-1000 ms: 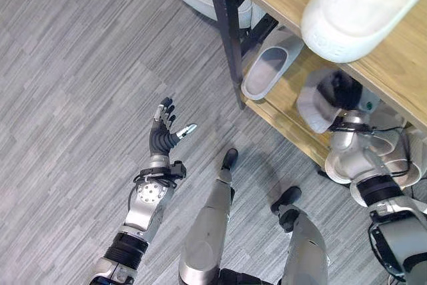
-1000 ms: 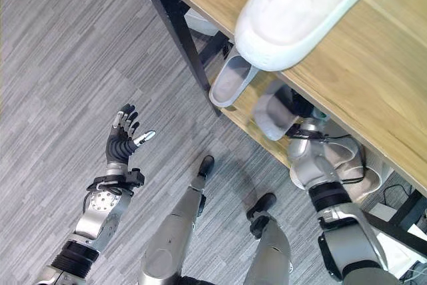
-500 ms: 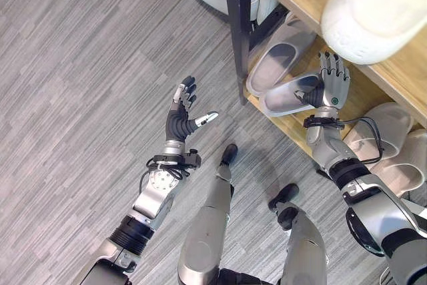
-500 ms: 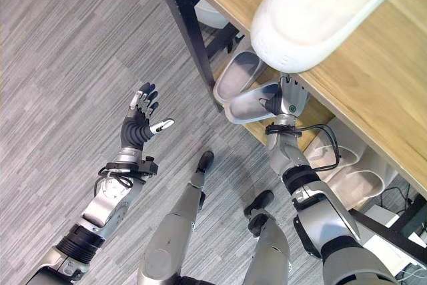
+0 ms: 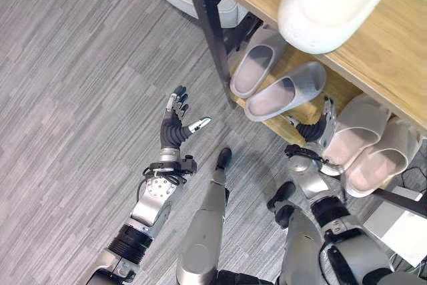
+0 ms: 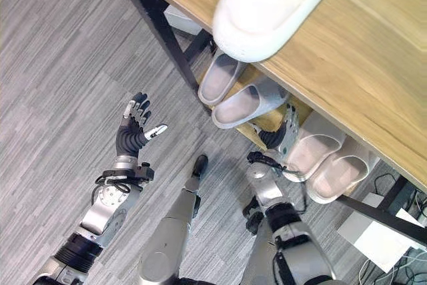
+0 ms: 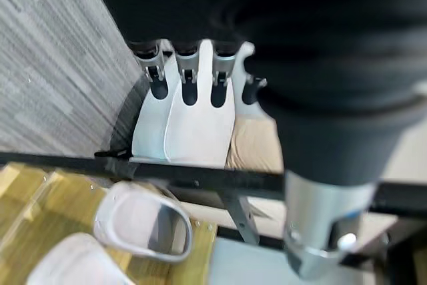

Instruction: Arrange the slippers neatly on the shoe rack.

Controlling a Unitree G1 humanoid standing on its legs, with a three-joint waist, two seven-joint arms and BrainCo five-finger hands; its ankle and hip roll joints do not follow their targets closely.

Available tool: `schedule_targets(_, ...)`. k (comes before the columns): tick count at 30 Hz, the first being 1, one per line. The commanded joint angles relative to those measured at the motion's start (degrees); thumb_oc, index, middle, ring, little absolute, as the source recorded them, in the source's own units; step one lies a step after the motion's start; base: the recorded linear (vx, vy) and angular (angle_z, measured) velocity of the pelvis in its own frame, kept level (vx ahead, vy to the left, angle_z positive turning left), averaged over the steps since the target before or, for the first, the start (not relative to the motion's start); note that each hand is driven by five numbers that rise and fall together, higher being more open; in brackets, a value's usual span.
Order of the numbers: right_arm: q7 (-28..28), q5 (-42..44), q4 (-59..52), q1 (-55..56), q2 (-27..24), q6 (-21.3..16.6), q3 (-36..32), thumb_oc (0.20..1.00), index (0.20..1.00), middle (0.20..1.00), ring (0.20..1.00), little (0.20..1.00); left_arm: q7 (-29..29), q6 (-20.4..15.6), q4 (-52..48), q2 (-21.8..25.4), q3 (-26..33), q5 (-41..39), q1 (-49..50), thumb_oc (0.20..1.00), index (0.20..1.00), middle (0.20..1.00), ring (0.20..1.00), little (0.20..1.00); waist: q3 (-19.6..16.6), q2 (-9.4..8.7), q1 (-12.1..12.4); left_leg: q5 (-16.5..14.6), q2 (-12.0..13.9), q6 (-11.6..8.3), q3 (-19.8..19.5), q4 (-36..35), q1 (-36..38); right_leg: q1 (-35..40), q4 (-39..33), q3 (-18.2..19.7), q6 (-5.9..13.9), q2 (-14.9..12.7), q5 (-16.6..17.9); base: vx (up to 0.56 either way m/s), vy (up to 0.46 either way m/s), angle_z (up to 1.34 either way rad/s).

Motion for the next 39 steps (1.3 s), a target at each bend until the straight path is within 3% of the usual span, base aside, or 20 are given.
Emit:
schedule_targets(1,-0.2,14.7,2.4,-3.0,-0.1,-8.0,-2.8,1.0,1.0,1.0,1.0,1.0,0.5,-1.3,-1.7,0.3,0.2,1.3,0.5,1.0,1.0,1.0,1.0,1.0,-3.1,-0.38,1.6,-7.0,0.7,0.4,2.2,-0.3,0.9,5.1,-3.1,2.5,2.75,0.0,-4.3,-0.01,-0.019,-0.11)
schedule_targets(4,5.8,31.9,5.8,-4.3,3.2,-14.6,-3.6,1.0,1.0,1.0,1.0,1.0,-0.9,-0.5,-1.6,-0.2,0.0,-0.3,0.9,1.0,1.0,1.0,1.0,1.0,-2.6,-0.38,2.2,-6.9,0.7,0.29,2.5,-1.1,1.5,5.5,-3.4,2.2,2.74,0.0,-4.2,0.01,-0.033,-0.04)
schedule_targets(6,9.8,39.8,7.5,-4.9,4.4,-16.9,-3.8,1.0,1.0,1.0,1.0,1.0,-1.9,-0.3,-1.4,-0.5,-0.3,-1.1,0.9,1.0,1.0,1.0,1.0,1.0,-2.4,-0.41,2.6,-6.8,0.8,0.19,2.4,-1.5,1.8,5.7,-3.7,2.0,2.78,0.0,-4.2,0.02,-0.036,0.0)
schedule_targets(20,20.1,58.8,12.0,-14.5,2.6,-21.0,-5.1,1.0,1.0,1.0,1.0,1.0,-5.0,-0.3,-1.6,0.5,-2.5,-3.0,0.1,1.0,1.0,1.0,1.0,1.0,-2.0,-0.08,5.6,-6.9,0.5,-0.04,2.0,-2.2,1.9,6.4,-4.1,1.0,3.33,-0.1,-4.2,0.03,-0.02,0.03)
schedule_targets(30,22.0,58.7,13.1,-16.6,-3.0,-21.5,-7.1,1.0,1.0,1.0,1.0,1.0,-6.6,-0.7,-1.3,0.3,-3.5,-3.0,-0.8,1.0,1.0,1.0,1.0,1.0,-2.4,0.14,6.0,-7.3,0.1,0.17,2.2,-2.1,2.4,6.7,-3.9,1.3,3.55,-0.4,-4.3,0.01,-0.004,0.02)
schedule_targets(36,24.3,41.7,3.0,-2.4,-2.6,-14.2,0.4,1.0,1.0,1.0,1.0,1.0,-7.4,0.4,-1.0,0.4,-1.0,-2.9,0.9,1.0,1.0,1.0,1.0,1.0,-5.2,-1.8,2.9,-7.3,1.6,0.07,4.5,-4.9,7.9,10.9,-8.8,3.0,3.39,1.1,-2.3,0.01,-0.005,-0.16)
schedule_targets(39,30.7,32.9,-8.8,11.2,-3.5,-10.6,3.8,1.0,1.0,1.0,1.0,1.0,-9.2,2.2,-0.4,0.9,2.2,-1.9,6.1,1.0,1.0,1.0,1.0,1.0,-9.6,-2.81,-0.5,-3.6,3.1,0.0,7.0,-10.3,13.1,15.6,-16.4,3.2,3.65,2.7,2.4,0.01,0.019,-0.53)
